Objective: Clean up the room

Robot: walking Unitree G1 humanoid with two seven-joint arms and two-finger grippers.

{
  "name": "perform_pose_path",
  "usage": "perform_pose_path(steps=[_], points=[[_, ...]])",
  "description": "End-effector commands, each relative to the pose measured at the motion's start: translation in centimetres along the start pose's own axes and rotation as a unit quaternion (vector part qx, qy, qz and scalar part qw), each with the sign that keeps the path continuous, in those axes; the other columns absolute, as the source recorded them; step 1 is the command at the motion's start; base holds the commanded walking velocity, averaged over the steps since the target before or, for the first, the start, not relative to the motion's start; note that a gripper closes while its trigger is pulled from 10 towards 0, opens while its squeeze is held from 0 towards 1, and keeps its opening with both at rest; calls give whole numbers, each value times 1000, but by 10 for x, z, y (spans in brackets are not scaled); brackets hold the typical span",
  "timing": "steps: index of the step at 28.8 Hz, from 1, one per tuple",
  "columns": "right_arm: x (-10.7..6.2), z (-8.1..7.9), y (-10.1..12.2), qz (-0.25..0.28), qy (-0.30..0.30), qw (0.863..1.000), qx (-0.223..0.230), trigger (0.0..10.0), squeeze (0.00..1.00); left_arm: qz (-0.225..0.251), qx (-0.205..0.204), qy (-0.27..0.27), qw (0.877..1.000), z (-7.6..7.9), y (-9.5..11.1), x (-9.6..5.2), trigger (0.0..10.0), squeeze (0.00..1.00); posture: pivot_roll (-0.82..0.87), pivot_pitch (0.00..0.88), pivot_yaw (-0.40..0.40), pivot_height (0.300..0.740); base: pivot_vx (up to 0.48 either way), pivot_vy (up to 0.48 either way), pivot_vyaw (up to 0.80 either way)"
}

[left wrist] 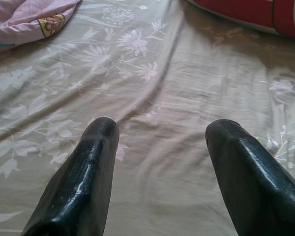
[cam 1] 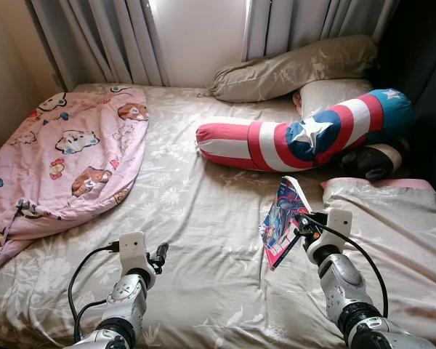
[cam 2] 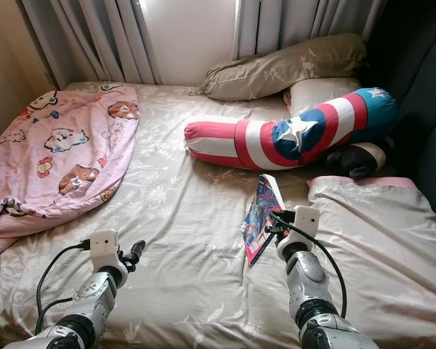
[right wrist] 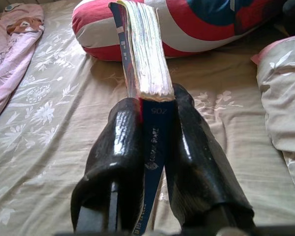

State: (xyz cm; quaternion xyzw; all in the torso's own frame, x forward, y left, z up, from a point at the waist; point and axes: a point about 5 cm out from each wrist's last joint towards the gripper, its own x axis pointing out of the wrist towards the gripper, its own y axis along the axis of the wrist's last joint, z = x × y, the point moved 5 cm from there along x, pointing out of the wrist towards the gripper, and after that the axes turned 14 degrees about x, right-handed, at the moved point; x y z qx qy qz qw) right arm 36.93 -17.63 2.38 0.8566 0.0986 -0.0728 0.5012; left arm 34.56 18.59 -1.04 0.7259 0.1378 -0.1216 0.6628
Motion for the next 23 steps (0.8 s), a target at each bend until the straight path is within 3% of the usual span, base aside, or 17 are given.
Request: perform_pose_path(steps=[1, 13, 20, 23], points=[[3, -5, 8, 11, 8, 1000, -6, 10000, 0, 8, -4, 3, 1000, 0, 3, 0, 10000, 0, 77, 0, -17, 685, 0, 0, 0], [2, -1, 7, 7, -1, 1000, -12, 10000, 0, 3, -4, 3, 1000, 1, 0, -1, 10000, 0, 76, 0, -17, 676, 0, 0, 0], [2, -1, 9, 17, 2, 1000, -5, 10000, 0, 1, -2, 4, 1000, 0, -1, -1, 10000, 0, 78, 0, -19, 647, 0, 0, 0], [3, -4, 9, 13, 14, 1000, -21, 10000, 0, 1, -3, 5, 1000, -1, -1, -1, 10000, 0, 80, 0, -21, 647, 0, 0, 0]])
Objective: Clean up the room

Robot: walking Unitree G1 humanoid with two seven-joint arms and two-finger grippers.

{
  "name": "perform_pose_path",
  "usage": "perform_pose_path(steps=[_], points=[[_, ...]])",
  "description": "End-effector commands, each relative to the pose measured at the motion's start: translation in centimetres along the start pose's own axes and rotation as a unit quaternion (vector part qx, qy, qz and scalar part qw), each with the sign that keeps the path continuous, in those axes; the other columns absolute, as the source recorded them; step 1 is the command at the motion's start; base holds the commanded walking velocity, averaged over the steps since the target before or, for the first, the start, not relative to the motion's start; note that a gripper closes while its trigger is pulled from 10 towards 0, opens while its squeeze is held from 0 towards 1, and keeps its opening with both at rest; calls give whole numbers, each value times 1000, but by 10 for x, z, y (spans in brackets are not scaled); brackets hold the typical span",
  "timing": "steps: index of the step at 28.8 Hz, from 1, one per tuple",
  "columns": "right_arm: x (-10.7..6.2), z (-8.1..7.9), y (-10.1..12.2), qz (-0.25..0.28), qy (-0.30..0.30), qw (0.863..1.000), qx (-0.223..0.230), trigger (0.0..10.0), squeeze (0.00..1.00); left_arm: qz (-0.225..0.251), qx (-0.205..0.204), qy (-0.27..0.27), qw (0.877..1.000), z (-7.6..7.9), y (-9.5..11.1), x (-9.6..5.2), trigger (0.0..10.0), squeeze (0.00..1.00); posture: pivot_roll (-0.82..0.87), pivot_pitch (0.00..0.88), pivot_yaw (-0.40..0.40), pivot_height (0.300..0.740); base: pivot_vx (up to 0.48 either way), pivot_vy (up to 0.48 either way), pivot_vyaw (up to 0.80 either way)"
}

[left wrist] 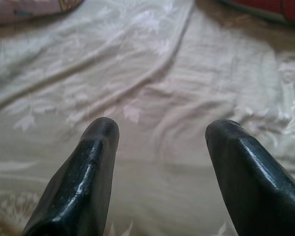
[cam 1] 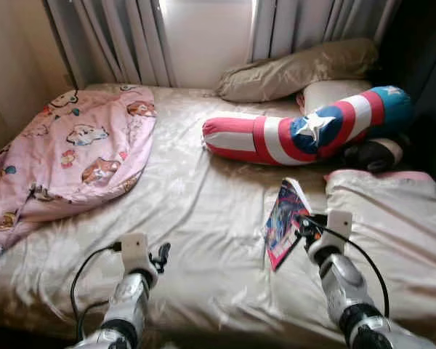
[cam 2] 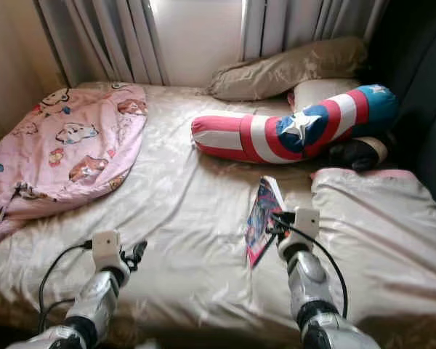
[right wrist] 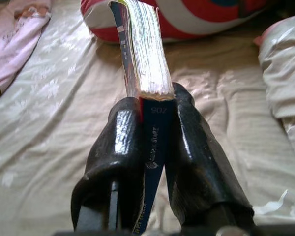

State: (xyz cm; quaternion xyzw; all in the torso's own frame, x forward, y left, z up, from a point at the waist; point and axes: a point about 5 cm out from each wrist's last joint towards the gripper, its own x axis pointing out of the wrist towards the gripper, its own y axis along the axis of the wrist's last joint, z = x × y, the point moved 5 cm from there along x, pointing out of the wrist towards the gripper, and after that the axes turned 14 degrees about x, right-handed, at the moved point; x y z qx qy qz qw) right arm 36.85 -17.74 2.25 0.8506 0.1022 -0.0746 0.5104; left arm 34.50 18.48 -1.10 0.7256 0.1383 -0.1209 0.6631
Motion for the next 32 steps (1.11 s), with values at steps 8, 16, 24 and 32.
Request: perform_pose_path(steps=[8, 16, 24, 32], points=[[4, -7, 10, 18, 14, 1000, 1, 10000, 0, -1, -3, 5, 1000, -4, -1, 0, 10000, 0, 82, 0, -22, 647, 0, 0, 0], [4, -8, 10, 15, 18, 1000, 0, 10000, 0, -5, 0, 5, 1000, -4, -2, -1, 10000, 0, 81, 0, -21, 647, 0, 0, 0], [4, -7, 10, 17, 14, 1000, 6, 10000, 0, -7, 3, 0, 1000, -4, -3, -1, 10000, 0, 82, 0, -19, 647, 0, 0, 0], [4, -5, 9, 16, 9, 1000, 7, 10000, 0, -8, 5, -4, 1000, -3, -3, -1, 10000, 0, 82, 0, -15, 647, 194, 0, 0]])
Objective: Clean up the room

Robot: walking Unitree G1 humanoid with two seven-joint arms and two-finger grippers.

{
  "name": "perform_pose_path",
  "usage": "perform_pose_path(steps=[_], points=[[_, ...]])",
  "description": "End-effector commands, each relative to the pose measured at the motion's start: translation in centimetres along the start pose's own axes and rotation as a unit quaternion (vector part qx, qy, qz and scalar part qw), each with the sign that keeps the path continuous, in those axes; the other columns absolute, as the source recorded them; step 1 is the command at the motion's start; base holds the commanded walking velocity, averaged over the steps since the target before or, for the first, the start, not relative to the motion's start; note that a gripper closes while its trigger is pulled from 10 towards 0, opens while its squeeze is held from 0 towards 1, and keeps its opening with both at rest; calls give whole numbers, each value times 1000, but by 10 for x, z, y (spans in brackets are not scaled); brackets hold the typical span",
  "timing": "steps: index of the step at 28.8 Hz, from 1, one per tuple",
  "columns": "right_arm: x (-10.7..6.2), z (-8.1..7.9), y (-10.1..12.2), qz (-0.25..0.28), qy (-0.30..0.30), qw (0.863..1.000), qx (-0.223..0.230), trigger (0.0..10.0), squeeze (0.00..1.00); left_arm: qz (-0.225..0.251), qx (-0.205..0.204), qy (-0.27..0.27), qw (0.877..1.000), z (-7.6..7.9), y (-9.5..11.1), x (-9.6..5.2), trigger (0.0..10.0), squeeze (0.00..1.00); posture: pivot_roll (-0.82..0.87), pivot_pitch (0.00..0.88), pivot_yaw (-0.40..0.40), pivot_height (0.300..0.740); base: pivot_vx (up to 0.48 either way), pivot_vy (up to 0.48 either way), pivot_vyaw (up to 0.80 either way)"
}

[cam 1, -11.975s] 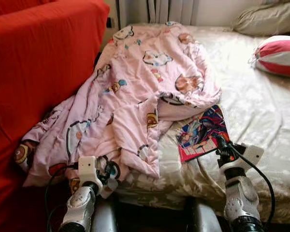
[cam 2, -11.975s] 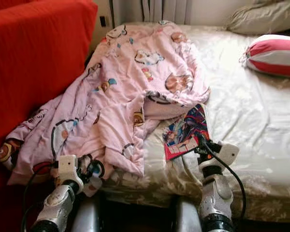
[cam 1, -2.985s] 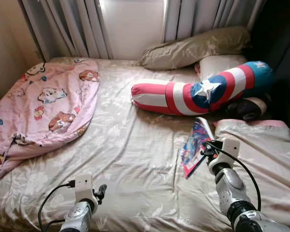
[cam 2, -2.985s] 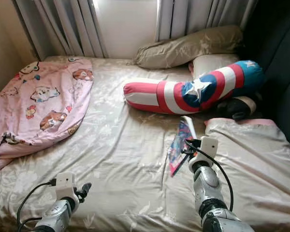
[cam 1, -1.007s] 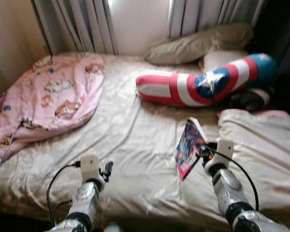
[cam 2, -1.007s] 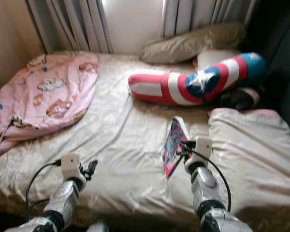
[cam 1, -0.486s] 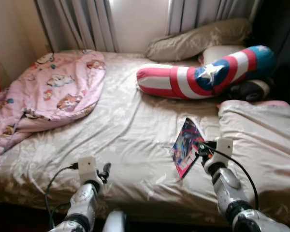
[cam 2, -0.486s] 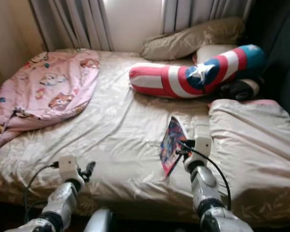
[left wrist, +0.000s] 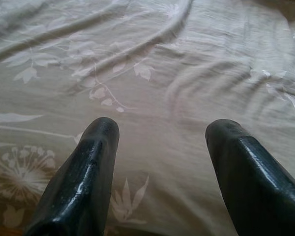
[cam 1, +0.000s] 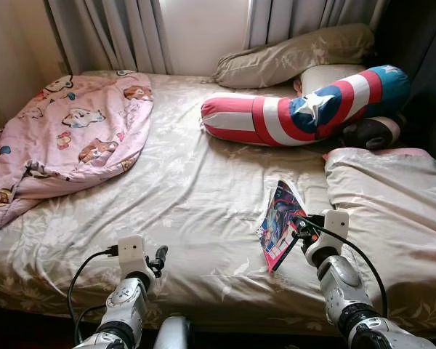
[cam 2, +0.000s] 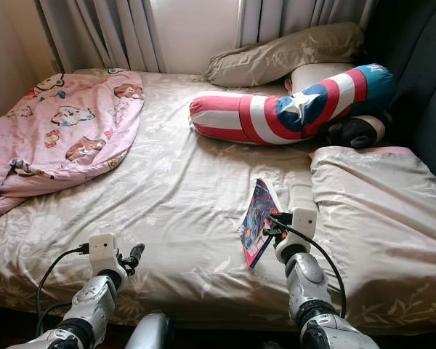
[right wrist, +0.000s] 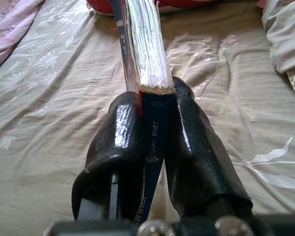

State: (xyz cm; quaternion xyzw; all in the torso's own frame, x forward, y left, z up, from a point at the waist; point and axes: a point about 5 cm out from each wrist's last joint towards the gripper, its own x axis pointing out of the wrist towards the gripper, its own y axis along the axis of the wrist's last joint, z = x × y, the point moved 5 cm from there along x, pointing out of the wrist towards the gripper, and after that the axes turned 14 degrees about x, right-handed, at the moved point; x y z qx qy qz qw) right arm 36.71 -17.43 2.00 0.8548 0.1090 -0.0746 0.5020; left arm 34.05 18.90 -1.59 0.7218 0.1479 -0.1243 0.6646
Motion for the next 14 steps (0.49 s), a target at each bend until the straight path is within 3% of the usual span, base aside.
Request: perform_pose_path(steps=[1, 14], points=[[4, -3, 13, 22, 4, 1000, -2, 10000, 0, 2, 9, -7, 1000, 1, 3, 2, 10000, 0, 82, 0, -15, 647, 270, 0, 0], [5, -7, 13, 23, 11, 1000, 1, 10000, 0, -4, 14, -11, 1000, 2, -1, 0, 10000, 0, 80, 0, -13, 647, 284, 0, 0]])
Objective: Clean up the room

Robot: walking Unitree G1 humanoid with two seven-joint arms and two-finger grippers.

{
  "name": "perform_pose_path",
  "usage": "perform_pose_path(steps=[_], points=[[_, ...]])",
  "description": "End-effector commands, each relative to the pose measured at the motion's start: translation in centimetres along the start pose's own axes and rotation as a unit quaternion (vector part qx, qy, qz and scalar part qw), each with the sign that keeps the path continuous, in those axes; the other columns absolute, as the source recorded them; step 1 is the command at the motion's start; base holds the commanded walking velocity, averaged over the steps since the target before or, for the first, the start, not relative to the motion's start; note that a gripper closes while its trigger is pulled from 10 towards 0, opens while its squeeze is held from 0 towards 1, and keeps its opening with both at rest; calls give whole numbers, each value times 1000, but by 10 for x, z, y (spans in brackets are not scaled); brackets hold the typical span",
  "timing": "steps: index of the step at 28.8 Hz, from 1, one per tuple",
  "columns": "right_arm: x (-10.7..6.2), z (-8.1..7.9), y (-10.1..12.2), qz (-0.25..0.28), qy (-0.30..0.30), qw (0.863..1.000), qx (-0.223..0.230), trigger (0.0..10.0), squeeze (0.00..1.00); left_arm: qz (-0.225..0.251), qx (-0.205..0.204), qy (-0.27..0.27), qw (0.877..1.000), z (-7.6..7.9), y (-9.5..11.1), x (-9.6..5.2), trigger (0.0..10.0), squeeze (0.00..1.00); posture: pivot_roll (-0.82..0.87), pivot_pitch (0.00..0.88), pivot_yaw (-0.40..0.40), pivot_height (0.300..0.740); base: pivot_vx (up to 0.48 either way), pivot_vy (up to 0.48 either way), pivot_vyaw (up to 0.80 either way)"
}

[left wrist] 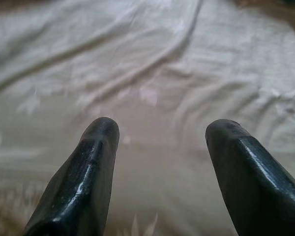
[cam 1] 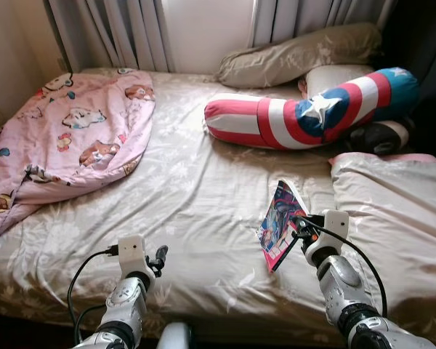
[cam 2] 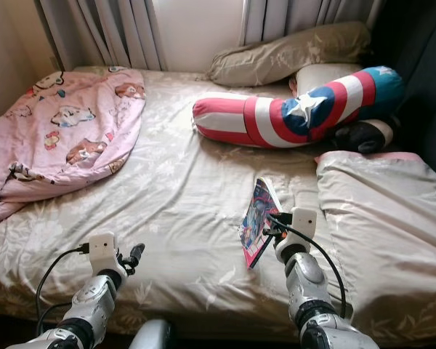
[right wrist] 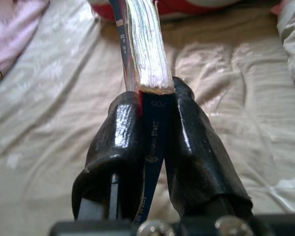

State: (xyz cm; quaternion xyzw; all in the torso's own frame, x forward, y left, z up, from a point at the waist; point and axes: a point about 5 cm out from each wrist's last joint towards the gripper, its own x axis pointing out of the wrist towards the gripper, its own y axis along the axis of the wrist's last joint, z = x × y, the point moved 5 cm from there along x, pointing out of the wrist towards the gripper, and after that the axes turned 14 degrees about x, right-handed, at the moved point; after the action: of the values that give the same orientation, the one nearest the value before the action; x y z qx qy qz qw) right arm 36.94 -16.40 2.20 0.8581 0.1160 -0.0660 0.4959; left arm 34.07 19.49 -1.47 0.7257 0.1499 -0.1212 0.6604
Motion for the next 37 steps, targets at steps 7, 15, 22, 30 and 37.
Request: perform_pose_path(steps=[7, 15, 22, 30, 37], points=[[3, 3, 15, 20, -2, 1000, 10, 10000, 0, -7, 12, -10, 1000, 5, -7, -3, 10000, 0, 95, 0, -12, 647, 36, 0, 0], [7, -5, 19, 24, 9, 999, 33, 10000, 0, -1, 19, -11, 1000, 0, -13, -8, 10000, 0, 128, 0, -5, 647, 0, 0, 0], [11, -11, 23, 39, 12, 994, 105, 10000, 0, 18, 32, -10, 999, -9, -12, -12, 10000, 0, 163, 0, 19, 647, 0, 0, 0], [10, 4, 33, 78, -21, 970, 228, 10000, 0, 51, 87, -40, 994, -17, -10, -21, 10000, 0, 224, 61, 77, 647, 0, 0, 0], [-5, 41, 18, 65, -101, 957, 264, 10000, 0, 55, 104, -36, 992, -32, -13, -29, 10000, 0, 261, 100, 119, 647, 0, 0, 0]])
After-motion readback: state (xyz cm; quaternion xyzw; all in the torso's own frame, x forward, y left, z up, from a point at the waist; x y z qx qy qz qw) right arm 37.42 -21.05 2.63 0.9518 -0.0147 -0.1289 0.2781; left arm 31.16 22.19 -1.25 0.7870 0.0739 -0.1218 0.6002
